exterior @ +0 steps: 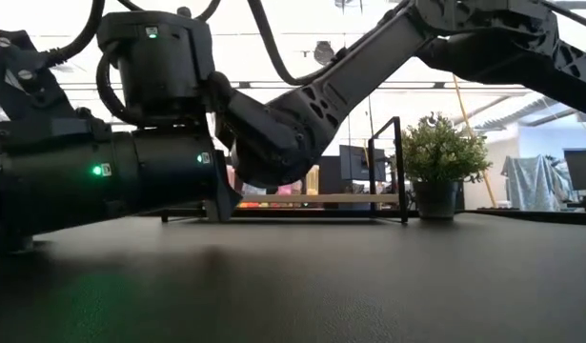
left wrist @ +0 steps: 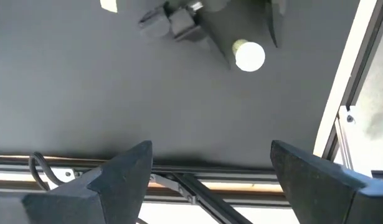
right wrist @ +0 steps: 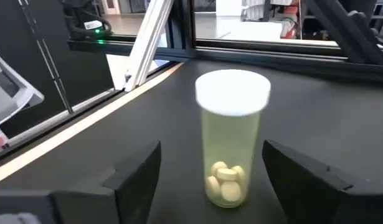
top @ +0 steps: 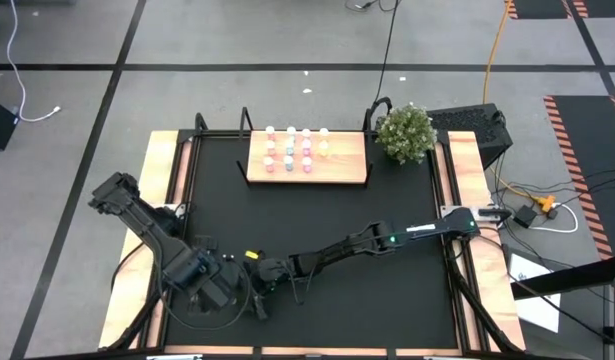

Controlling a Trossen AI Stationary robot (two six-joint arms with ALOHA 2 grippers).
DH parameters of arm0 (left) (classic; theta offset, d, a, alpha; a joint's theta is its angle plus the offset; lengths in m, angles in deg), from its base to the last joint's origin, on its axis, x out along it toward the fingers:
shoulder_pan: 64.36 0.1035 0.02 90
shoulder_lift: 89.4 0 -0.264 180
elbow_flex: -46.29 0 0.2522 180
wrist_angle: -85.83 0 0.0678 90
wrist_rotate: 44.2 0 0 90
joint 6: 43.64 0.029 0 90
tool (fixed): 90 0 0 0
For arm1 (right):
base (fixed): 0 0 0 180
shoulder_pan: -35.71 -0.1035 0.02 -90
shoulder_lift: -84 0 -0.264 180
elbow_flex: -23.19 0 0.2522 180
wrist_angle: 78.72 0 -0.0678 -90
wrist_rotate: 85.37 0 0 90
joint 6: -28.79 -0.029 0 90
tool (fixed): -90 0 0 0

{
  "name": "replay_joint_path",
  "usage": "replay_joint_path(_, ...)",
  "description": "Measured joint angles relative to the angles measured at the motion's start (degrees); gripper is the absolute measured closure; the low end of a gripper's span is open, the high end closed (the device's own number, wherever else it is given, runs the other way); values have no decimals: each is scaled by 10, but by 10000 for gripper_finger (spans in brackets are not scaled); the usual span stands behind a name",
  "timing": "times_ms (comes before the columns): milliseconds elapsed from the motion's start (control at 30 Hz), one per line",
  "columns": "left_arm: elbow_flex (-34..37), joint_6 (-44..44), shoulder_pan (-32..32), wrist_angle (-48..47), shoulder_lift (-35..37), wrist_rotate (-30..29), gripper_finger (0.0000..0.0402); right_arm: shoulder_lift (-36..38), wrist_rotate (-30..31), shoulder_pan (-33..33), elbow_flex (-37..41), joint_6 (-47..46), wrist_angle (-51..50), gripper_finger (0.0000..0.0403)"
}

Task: Pick and place medicine bottles onto shelf by color
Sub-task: Put the yellow pill bottle on the shelf aligned with the other yellow pill bottles

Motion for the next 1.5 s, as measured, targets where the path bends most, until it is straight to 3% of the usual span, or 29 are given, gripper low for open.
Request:
replay_joint_path(467, 0, -25, 4, 0, 0, 13, 76, 18, 32, -6, 2, -27, -129, 299)
replay_joint_path(667, 0, -49, 16, 0, 3, 44, 76, 71, 40, -6, 5, -71, -238, 309)
replay_joint_path(833, -15, -30, 39, 0, 4, 44, 76, 172, 101, -10, 59, -70, -391, 301)
replay_joint_path(1000, -56, -6, 77, 0, 5, -11, 76, 338, 211, -9, 232, -106, -432, 303)
replay_joint_path(1200, -124, 45, 131, 26, 6, -118, 76, 571, 303, -2, 566, -188, -280, 303)
replay_joint_path(1367, -129, 244, 185, 236, 5, -125, 76, 744, 375, -2, 753, -240, -225, 303)
replay_joint_path(1500, -127, 371, 242, 417, -27, -115, 76, 848, 401, -1, 829, -245, -229, 303)
